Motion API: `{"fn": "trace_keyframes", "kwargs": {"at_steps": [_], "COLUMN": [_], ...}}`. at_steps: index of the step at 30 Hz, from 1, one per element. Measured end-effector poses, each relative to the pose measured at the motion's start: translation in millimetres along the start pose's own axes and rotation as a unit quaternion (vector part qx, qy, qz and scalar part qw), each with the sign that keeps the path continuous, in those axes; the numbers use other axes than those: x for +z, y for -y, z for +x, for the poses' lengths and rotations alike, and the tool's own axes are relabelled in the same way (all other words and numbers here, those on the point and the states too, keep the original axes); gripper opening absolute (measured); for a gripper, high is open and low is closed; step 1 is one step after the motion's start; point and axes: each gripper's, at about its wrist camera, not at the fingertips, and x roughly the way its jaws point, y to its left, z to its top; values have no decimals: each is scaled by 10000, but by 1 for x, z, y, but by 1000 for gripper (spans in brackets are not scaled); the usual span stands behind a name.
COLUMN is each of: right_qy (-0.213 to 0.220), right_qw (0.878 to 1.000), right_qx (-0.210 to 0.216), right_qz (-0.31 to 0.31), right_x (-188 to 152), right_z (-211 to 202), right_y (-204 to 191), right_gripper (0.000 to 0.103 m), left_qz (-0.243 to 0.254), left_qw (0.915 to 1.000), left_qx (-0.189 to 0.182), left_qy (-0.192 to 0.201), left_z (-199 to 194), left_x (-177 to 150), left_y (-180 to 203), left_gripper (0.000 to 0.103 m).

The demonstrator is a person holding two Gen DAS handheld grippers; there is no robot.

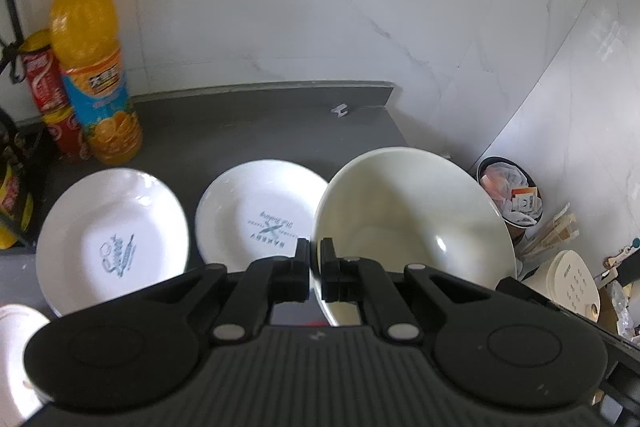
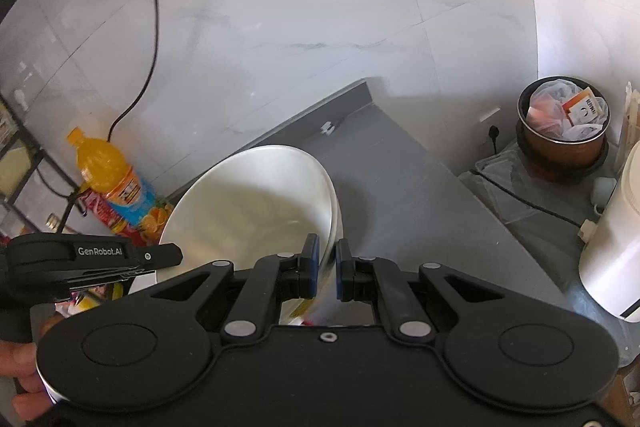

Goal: Organize plates and bowls

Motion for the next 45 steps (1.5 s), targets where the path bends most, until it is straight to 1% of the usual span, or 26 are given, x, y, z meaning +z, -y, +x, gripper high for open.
{"fn": "trace_keyframes", "kwargs": {"at_steps": [9, 18, 23, 28, 37, 45], "right_qy": [-77, -257, -386, -438, -577, -863], "right_qw": [9999, 9995, 9990, 9987, 9979, 9960], "right_qx": [43, 74, 65, 58, 54, -8], "right_qz": [-118, -146, -192, -257, -301, -248], "right_x": [-18, -36, -48, -53, -59, -76], "right_z": [-15, -21, -22, -24, -26, -17], "right_y": [-15, -17, -19, -21, -25, -23], "right_gripper": [8, 8, 8, 8, 8, 8], "left_qz": [-88, -103, -61, -80, -99, -21], "left_qw": [9999, 9997, 9994, 9988, 9986, 9971], "left_qx": [22, 35, 70, 112, 111, 181], "left_qy": [-67, -206, -347, -463, -508, -739], "left_z": [-21, -30, -31, -30, -34, -29], "left_x": [-18, -33, -45, -54, -57, -68], "left_y": [-19, -30, -34, -38, -42, -48], "left_gripper": [3, 3, 3, 3, 3, 3]}}
